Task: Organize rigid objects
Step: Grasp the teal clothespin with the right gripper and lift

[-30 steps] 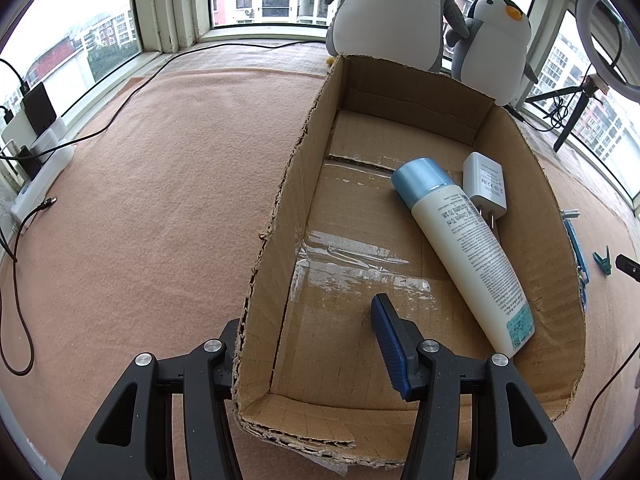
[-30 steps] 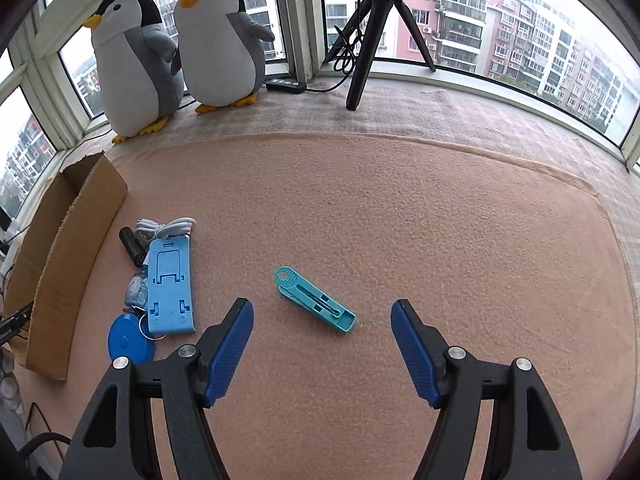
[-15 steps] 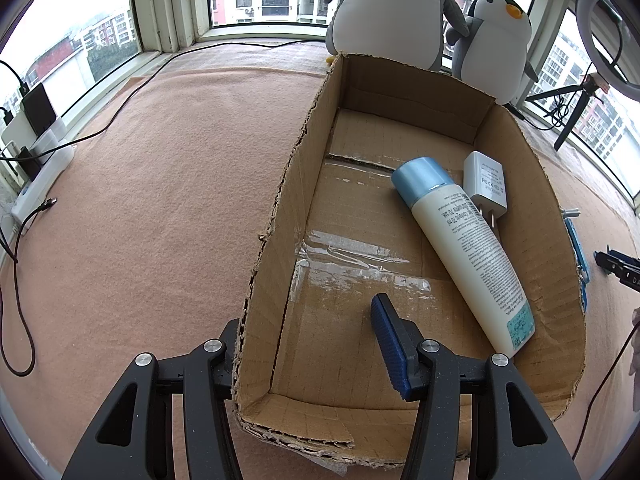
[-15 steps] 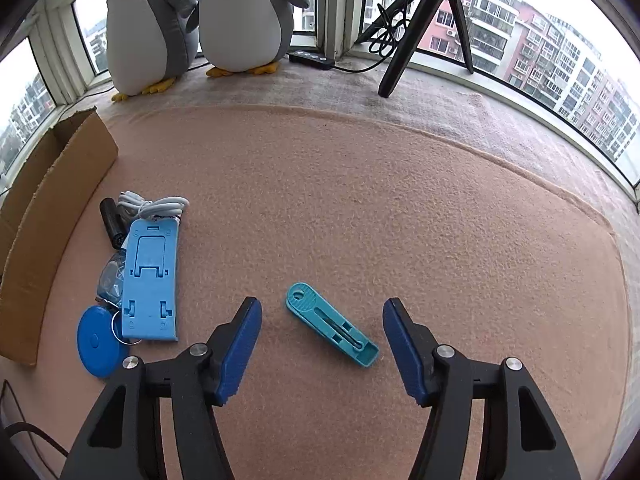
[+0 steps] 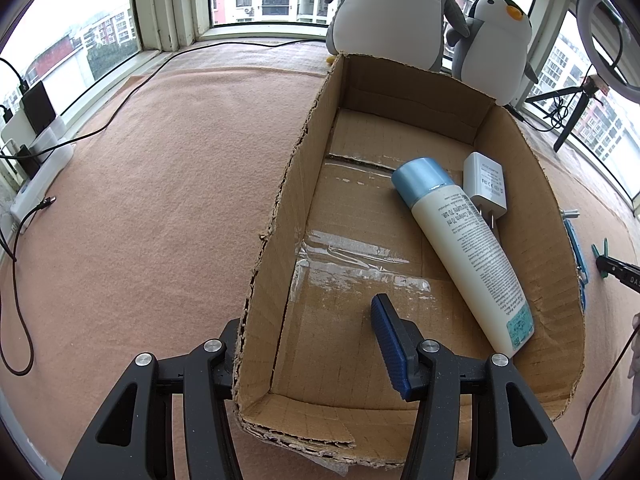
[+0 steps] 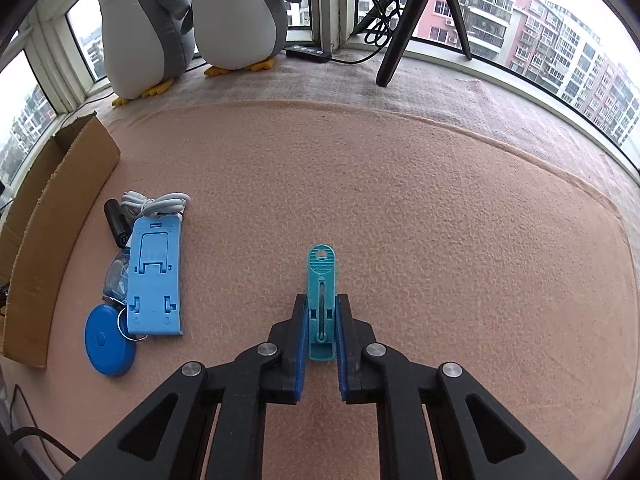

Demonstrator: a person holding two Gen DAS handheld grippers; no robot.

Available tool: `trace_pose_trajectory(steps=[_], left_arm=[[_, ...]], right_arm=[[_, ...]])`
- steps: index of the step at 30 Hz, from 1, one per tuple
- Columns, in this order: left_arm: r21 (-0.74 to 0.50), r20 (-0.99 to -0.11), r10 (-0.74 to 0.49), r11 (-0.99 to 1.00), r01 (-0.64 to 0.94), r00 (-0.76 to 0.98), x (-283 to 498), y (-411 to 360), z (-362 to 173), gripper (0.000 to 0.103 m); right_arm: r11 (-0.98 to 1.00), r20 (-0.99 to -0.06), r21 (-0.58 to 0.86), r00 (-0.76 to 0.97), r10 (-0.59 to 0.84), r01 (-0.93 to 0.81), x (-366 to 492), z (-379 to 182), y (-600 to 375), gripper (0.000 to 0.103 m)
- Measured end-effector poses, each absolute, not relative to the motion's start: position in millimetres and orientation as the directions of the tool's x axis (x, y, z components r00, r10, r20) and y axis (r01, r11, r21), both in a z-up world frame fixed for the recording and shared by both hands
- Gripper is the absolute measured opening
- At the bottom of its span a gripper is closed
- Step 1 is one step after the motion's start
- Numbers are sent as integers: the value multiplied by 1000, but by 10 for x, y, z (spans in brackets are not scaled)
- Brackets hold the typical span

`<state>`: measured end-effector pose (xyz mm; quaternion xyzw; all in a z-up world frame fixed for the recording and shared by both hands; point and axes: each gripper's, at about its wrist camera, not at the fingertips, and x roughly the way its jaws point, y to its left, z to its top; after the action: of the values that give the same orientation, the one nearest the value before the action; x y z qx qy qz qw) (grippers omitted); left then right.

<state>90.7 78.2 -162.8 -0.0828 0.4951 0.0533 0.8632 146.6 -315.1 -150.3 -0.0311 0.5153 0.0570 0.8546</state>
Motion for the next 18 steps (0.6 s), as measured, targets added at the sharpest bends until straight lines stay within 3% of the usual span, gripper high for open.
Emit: trace_pose_trajectory(steps=[10,18], left_arm=[[-91,-864,10,981,-174,504,908,784,-1627,56],[-91,-863,9,980,-174,504,908,787,-1625,56]], right_arm=[[992,-859,60,500,108,-111,1397,-1303,-3066,11],[965,-797,114,559,230,-234,1270,-833,-2477,11]])
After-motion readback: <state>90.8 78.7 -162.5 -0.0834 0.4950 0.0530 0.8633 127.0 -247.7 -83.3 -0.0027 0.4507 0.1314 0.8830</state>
